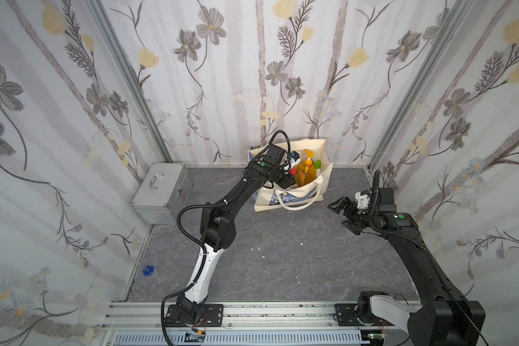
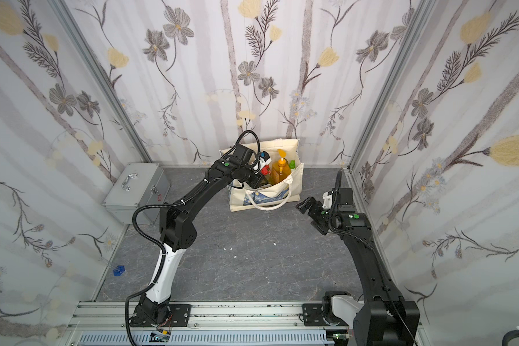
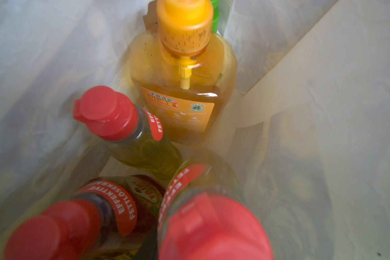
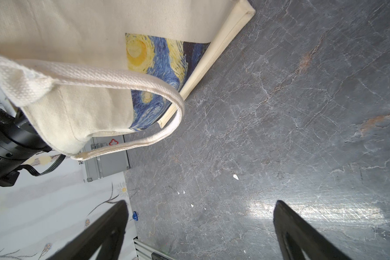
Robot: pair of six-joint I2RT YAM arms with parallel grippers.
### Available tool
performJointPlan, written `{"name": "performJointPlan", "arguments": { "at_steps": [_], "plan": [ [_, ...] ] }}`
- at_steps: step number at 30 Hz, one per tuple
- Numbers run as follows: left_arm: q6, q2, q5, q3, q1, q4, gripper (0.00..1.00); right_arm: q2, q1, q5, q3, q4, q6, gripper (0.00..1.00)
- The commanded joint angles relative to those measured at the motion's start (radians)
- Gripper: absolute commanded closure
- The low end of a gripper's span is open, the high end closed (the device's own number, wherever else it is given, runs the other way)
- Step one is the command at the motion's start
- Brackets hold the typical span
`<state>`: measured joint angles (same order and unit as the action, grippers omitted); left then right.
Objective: Pack dish soap into the shopping bag
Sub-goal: Place the bottle of dish soap in the shopping bag.
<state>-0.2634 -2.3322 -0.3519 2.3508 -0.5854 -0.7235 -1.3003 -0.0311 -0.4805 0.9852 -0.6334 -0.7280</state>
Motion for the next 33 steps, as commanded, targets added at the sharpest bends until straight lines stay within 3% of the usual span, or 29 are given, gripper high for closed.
{"name": "performJointPlan", "arguments": {
  "at_steps": [1,10,26,27,29,33],
  "plan": [
    [-0.043,-0.003,0.045,0.011,0.005,0.031,0.67,0.009,0.009,-0.021,-0.01,0.02,0.018,0.0],
    [-0.044,0.011,0.035,0.018,-0.012,0.026,0.44,0.007,0.017,-0.026,-0.012,0.021,0.025,0.0],
    [-0.027,0.06,0.064,0.032,-0.04,0.007,0.2,0.012,0.017,-0.042,-0.023,0.039,0.034,0.0],
    [-0.017,0.064,0.068,0.037,-0.044,0.01,0.18,0.01,0.017,-0.044,-0.023,0.043,0.035,0.0],
    [0.01,0.074,0.087,0.053,-0.046,0.021,0.0,0.01,0.017,-0.045,-0.022,0.046,0.035,0.0],
    [0.09,0.085,0.162,0.127,-0.039,0.046,0.0,0.007,0.017,-0.054,-0.002,0.048,0.038,0.0]
  ]
}}
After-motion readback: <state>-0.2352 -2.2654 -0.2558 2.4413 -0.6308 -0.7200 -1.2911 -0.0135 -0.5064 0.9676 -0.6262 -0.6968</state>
